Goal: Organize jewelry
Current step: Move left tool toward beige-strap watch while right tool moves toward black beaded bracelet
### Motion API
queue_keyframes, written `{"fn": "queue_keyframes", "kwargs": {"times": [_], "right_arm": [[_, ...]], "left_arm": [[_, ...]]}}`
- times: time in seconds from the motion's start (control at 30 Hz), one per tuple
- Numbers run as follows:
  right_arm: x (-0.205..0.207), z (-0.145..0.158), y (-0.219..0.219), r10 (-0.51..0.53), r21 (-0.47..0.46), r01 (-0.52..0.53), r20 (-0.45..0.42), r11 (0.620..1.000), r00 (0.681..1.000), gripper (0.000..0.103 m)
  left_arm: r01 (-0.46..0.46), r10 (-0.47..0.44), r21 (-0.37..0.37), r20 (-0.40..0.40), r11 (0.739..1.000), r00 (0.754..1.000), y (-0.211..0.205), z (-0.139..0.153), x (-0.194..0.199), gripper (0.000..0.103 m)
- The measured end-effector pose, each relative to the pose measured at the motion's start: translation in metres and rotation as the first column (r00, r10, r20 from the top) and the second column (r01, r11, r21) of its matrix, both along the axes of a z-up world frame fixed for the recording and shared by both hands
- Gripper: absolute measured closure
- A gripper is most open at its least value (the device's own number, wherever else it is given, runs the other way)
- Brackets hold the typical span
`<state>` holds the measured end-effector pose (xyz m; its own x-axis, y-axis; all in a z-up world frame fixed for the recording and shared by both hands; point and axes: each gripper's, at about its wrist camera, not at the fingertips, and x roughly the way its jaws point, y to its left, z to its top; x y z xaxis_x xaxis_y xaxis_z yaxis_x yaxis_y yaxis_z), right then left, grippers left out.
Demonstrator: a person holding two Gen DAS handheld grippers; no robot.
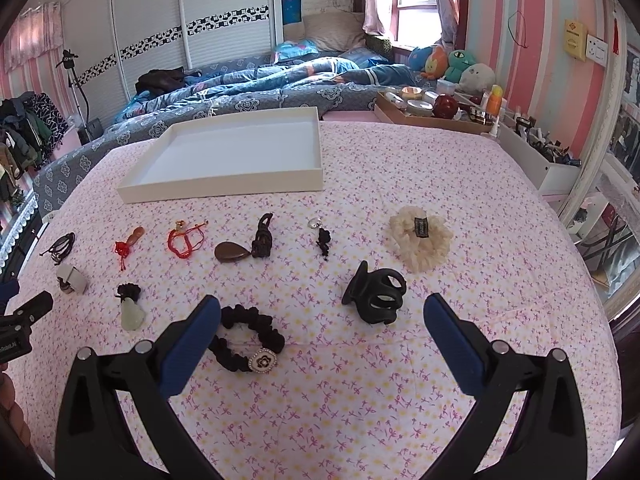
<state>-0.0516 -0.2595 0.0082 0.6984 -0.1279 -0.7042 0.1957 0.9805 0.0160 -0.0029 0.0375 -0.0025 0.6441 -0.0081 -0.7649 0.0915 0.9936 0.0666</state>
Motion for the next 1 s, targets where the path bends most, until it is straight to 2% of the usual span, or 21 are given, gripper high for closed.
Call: {"fn": "queue_keyframes", "kwargs": {"times": [0.3, 0.43, 0.73, 1.0], "right_arm": [[-0.001, 0.002, -0.002, 0.011, -0.003, -0.011, 0.012, 1.0, 1.0, 0.002], [0.0, 0.005, -0.005, 0.01, -0.014, -0.01, 0.009, 1.0, 1.0, 0.002], [0.002, 0.022, -0.018, -0.001, -0.014, 0.001, 0.033, 1.0, 0.999, 0.002], [0.003, 0.042, -0.034, 0.003, 0.005, -0.003, 0.057, 1.0, 0.998, 0.002]], "left_arm": [[0.002, -0.003, -0.034, -0.017, 0.999, 1.0, 0.017, -0.004, -0.001, 0.003], [0.001, -0.001, -0.026, -0.015, 1.0, 1.0, 0.018, -0.005, 0.001, 0.003], [0.019, -0.019, -0.005, -0.013, 1.0, 1.0, 0.015, -0.001, 0.004, 0.003], [0.019, -0.019, -0.036, -0.004, 0.999, 1.0, 0.026, 0.008, 0.01, 0.003]]}}
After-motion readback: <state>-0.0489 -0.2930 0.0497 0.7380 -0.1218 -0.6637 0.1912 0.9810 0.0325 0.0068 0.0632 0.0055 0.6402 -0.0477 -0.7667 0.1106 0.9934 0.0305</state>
